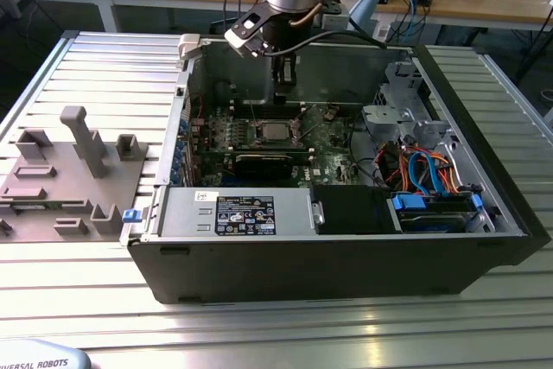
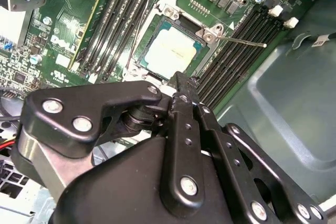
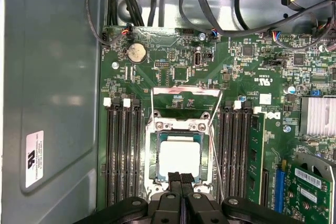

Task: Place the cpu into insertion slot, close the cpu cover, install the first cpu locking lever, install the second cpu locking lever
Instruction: 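Close the cpu cover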

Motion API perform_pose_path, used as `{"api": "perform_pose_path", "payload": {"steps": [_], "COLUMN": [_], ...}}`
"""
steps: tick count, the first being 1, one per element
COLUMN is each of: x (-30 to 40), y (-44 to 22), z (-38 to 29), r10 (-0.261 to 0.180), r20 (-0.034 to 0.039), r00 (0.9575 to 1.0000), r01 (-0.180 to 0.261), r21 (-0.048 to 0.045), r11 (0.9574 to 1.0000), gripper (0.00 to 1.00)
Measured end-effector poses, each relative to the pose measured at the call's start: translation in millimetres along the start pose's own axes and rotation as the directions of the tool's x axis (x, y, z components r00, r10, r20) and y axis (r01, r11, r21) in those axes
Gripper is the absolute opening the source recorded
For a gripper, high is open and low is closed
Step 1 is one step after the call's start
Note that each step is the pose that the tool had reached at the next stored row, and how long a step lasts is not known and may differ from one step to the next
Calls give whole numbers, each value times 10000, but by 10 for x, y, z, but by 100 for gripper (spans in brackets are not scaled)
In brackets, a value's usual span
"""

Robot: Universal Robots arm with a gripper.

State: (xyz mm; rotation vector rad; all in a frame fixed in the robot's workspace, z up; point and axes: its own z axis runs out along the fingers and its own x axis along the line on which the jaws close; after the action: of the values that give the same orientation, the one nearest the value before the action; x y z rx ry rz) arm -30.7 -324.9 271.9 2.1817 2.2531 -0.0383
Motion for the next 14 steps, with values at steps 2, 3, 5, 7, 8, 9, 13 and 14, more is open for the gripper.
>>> {"api": "perform_pose_path", "payload": {"steps": [2,3,5,7,8,9,13,14], "x": [0,0,-1,-1,-1,-1,-2,-2], "y": [0,0,8,15,20,26,54,64], "z": [0,0,0,-1,-1,0,-1,-1], "r10": [0,0,-2,-1,0,0,0,-1], "r20": [-6,-9,-9,-8,-6,-4,-3,-3], "r00": [10000,10000,10000,10000,10000,10000,10000,10000], "r01": [0,0,2,1,0,0,0,1], "r21": [0,0,-1,0,0,-1,-1,0], "r11": [10000,10000,10000,10000,10000,10000,10000,10000], "gripper": [11,11,11,11,11,11,11,11]}}
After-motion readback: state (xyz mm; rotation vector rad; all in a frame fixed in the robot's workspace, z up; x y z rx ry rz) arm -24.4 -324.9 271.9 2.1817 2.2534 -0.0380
